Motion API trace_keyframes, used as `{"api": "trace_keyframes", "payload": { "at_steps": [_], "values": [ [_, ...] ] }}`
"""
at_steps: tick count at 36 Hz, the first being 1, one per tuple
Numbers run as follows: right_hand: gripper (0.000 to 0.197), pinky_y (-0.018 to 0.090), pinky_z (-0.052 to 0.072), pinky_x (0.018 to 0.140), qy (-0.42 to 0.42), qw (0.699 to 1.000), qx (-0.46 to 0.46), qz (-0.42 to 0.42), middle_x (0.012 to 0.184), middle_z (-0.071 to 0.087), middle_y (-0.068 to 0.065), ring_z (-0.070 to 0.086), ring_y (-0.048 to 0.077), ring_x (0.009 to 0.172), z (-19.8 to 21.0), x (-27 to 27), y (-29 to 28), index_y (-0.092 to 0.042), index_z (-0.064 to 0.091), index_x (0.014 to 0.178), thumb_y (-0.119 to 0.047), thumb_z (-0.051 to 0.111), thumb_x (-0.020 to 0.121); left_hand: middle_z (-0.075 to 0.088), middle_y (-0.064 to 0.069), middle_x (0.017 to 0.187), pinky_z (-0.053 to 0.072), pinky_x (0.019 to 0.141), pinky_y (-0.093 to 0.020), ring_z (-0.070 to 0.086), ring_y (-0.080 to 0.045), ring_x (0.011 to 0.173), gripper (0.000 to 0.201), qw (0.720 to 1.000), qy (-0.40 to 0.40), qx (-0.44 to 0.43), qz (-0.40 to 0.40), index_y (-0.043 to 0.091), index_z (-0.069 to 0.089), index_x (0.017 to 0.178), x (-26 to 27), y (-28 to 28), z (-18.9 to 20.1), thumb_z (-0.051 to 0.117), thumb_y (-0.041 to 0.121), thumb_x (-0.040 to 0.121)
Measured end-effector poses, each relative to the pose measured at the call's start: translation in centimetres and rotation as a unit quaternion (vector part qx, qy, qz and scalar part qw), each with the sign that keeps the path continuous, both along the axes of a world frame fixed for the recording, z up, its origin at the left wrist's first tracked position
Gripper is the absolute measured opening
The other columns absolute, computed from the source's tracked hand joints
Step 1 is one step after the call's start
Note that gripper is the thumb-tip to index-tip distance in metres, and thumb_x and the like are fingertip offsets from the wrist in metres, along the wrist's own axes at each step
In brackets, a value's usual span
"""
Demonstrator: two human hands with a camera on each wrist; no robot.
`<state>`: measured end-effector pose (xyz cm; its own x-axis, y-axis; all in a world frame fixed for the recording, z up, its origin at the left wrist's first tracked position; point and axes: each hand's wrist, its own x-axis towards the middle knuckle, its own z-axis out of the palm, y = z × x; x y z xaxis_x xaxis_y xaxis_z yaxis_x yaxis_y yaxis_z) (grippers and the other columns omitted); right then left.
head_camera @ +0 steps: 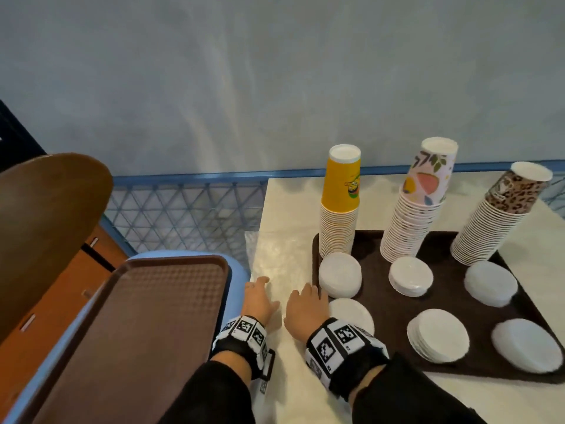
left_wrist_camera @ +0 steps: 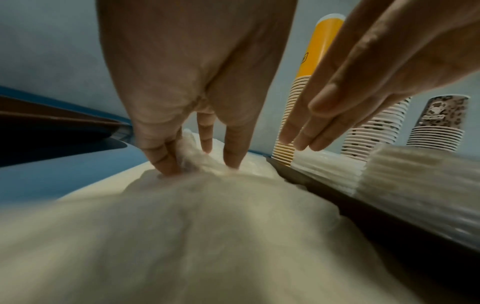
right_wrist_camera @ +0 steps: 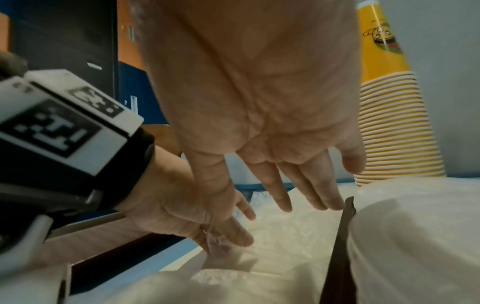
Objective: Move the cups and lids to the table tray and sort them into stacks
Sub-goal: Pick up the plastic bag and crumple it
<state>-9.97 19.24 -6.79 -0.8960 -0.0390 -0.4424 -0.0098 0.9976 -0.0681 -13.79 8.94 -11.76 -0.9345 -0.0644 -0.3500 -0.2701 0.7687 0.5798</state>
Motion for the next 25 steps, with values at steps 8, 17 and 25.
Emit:
{"api": "trace_keyframes", "payload": {
  "at_steps": [8, 17, 25],
  "values": [
    [0.044, 0.049, 0.012, 0.116, -0.060, 0.995, 0.079, 0.032, 0.148, 0.033, 0.017, 0.023, 0.032, 0.141, 0.7, -0.4, -0.8, -0.003, 0.038, 0.137, -0.020, 0.037, 0.096, 0.055, -0.018, 0.126, 0.040, 0.097, -0.033, 0.052, -0.031, 0.117, 0.055, 0.994, -0.020, 0.101, 0.036, 0.004, 0.035, 0.134, -0.8, 0.0, 0.1, 0.062, 0.019, 0.088],
    [0.051, 0.039, 0.023, 0.115, -0.073, 0.997, 0.031, -0.018, 0.151, 0.025, 0.020, 0.023, 0.032, 0.142, 0.0, -1.1, -1.6, 0.004, 0.025, 0.141, -0.016, 0.039, 0.097, 0.052, -0.001, 0.074, 0.030, 0.064, -0.025, 0.047, -0.018, 0.076, 0.028, 0.992, 0.088, 0.046, -0.079, 0.013, 0.045, 0.069, -1.6, -1.0, 2.1, 0.046, 0.022, 0.096],
    [0.060, 0.036, 0.028, 0.112, -0.071, 0.993, -0.022, -0.095, 0.150, 0.023, 0.020, 0.028, 0.031, 0.138, -1.0, -1.6, -2.0, 0.007, 0.017, 0.142, -0.016, 0.045, 0.094, 0.044, 0.003, 0.064, 0.025, 0.060, -0.026, 0.044, -0.018, 0.072, 0.029, 0.978, 0.174, 0.070, -0.087, 0.013, 0.043, 0.068, -1.6, -1.9, 6.0, 0.046, 0.021, 0.096]
  ]
}}
